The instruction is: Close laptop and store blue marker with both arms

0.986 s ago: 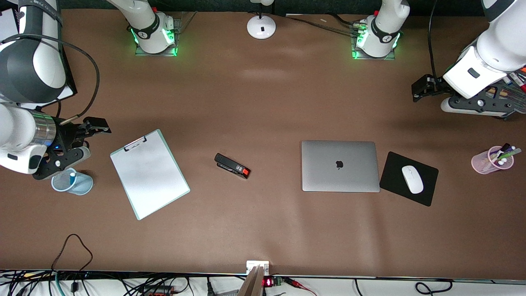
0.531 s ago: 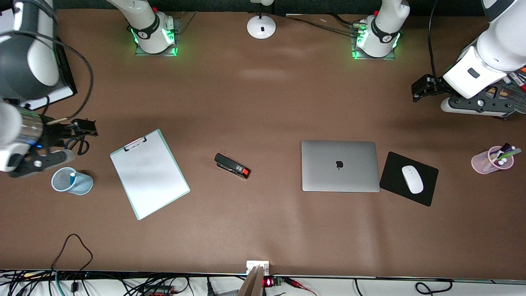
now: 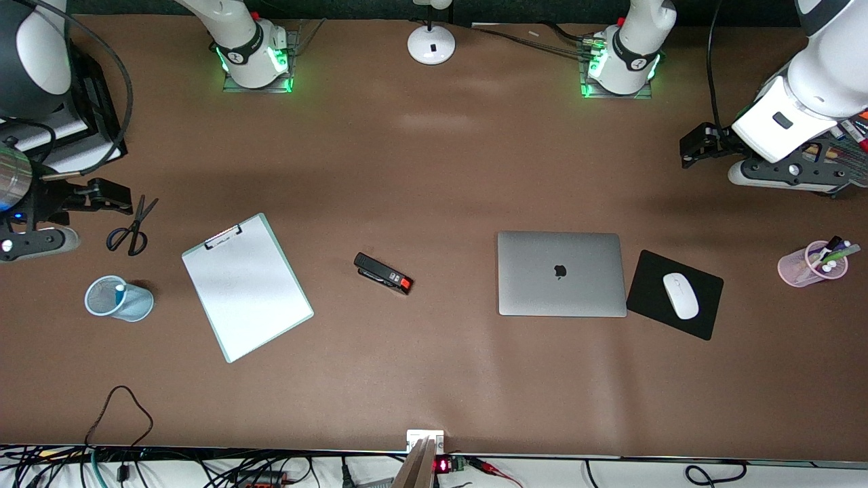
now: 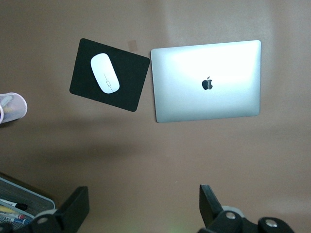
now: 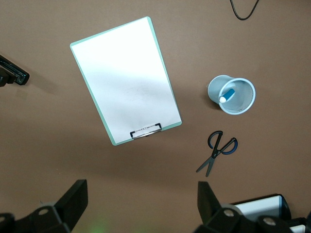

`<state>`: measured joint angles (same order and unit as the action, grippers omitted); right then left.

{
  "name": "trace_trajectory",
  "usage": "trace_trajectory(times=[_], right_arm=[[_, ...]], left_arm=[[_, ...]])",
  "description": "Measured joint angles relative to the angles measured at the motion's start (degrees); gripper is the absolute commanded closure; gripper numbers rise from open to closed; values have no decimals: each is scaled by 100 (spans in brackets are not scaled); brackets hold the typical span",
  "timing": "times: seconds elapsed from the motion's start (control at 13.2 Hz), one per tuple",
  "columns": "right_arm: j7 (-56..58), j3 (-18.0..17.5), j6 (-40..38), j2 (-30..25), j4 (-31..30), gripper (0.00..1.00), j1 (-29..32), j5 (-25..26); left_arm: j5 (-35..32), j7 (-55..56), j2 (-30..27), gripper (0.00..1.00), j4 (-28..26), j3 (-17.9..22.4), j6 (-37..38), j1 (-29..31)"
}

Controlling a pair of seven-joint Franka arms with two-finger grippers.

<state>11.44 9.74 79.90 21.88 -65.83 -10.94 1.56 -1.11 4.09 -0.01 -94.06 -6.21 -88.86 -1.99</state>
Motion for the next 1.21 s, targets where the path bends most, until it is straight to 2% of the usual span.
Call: trace_trajectory(times=[0.15, 0.38, 0.46, 0.61, 1.21], right_arm=[[-5, 4, 390, -130, -264, 0, -10, 1], [-5, 14, 1505, -915, -1667, 0, -2, 4], [-5, 14, 1697, -1199, -2088, 0, -2, 4], [-113, 14, 1799, -1568, -2538, 0, 3, 1], [-450, 16, 1809, -1735, -2618, 0, 72, -121]], left_arm=[[0, 0, 0, 0, 0, 0, 0, 11], [0, 0, 0, 0, 1, 0, 0, 14], [0, 0, 0, 0, 1, 0, 0, 14], [0, 0, 0, 0, 1, 0, 0, 14], [0, 0, 0, 0, 2, -23, 0, -20]])
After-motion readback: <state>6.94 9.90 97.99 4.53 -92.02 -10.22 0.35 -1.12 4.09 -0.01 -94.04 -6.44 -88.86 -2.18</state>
